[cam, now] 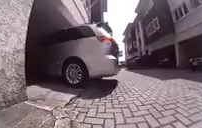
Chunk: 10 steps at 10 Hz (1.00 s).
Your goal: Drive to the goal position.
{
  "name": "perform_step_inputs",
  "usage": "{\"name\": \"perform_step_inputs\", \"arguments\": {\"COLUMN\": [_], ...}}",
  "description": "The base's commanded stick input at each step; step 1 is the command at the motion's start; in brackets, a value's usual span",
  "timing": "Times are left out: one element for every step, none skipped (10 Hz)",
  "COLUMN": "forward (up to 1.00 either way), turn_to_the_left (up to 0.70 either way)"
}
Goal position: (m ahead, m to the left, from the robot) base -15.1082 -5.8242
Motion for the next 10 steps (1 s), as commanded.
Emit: {"name": "perform_step_inputs", "arguments": {"forward": [0.0, 0.0, 0.0, 0.0, 0.0, 0.0, 0.0, 0.0, 0.0, 0.0], "turn_to_the_left": [-0.7, -0.7, -0.7, -0.7, -0.7, -0.7, -0.7, -0.7, -0.7, -0.7]}}
